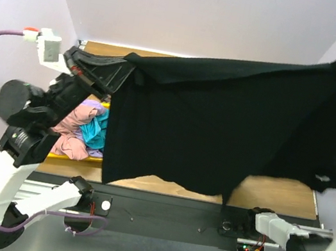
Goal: Fold and stack the t-shirts
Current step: Flatten the tshirt out
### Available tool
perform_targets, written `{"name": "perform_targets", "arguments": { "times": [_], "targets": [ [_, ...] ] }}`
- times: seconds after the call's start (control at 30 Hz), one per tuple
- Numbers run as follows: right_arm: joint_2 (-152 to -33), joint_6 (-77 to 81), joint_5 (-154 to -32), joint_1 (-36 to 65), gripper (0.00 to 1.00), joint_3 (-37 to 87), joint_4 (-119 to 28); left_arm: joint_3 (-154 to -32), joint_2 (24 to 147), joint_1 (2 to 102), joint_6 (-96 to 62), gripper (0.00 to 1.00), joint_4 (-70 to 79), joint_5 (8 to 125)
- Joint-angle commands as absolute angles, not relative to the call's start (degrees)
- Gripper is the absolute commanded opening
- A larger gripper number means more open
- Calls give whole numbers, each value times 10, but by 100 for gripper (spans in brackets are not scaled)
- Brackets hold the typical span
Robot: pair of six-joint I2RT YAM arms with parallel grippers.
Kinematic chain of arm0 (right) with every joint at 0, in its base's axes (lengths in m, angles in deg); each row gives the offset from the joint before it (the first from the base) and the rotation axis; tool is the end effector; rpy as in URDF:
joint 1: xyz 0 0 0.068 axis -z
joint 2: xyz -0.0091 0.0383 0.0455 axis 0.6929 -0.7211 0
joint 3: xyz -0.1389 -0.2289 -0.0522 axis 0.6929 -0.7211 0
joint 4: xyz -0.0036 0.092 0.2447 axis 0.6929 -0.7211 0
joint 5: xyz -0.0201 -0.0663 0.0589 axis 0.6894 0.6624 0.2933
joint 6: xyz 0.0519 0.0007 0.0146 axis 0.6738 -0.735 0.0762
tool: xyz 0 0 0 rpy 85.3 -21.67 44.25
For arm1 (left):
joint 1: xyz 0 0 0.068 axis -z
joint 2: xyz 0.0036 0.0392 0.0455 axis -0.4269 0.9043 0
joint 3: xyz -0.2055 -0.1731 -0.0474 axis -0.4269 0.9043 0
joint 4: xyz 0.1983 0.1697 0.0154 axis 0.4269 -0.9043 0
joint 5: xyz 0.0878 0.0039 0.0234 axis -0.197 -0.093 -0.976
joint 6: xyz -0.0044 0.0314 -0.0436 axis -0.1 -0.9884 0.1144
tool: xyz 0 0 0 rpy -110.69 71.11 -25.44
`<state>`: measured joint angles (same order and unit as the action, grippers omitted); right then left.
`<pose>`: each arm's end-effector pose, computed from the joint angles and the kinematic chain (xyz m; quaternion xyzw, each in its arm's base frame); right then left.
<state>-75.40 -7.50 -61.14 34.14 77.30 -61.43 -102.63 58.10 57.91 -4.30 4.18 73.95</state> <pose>0.0312 -0.0094 0.6758 0.1561 0.3735 -0.0217 0.9142 0.0779 -0.0613 0.5603 0.1538 0.4387 -0.4745 0.7475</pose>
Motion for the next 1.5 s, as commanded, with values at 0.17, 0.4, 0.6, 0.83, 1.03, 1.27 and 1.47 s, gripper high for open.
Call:
{"name": "perform_targets", "arguments": {
  "times": [0.17, 0.4, 0.6, 0.83, 1.03, 1.27, 1.47],
  "targets": [
    [-1007, -167, -495, 345, 0, 759, -571, -928, 720, 578, -12, 0, 101, 543],
    [-1154, -136, -509, 366, 0, 659, -506, -921, 989, 510, 32, 0, 167, 608],
    [-1302, -115, -519, 376, 1, 647, -478, -1073, 1261, 433, 52, 0, 169, 714],
    [-1459, -110, -511, 375, 1, 715, -478, -1228, 1378, 399, 27, 0, 152, 712],
    [-1472, -98, -514, 375, 0, 719, -477, -1309, 1440, 389, 13, 0, 124, 700],
    [-1393, -90, -513, 375, 0, 635, -477, -1334, 1451, 382, 11, 0, 110, 718],
    [-1292, -68, -548, 375, 0, 528, -477, -1334, 1442, 381, 4, 0, 103, 719]
  ]
}}
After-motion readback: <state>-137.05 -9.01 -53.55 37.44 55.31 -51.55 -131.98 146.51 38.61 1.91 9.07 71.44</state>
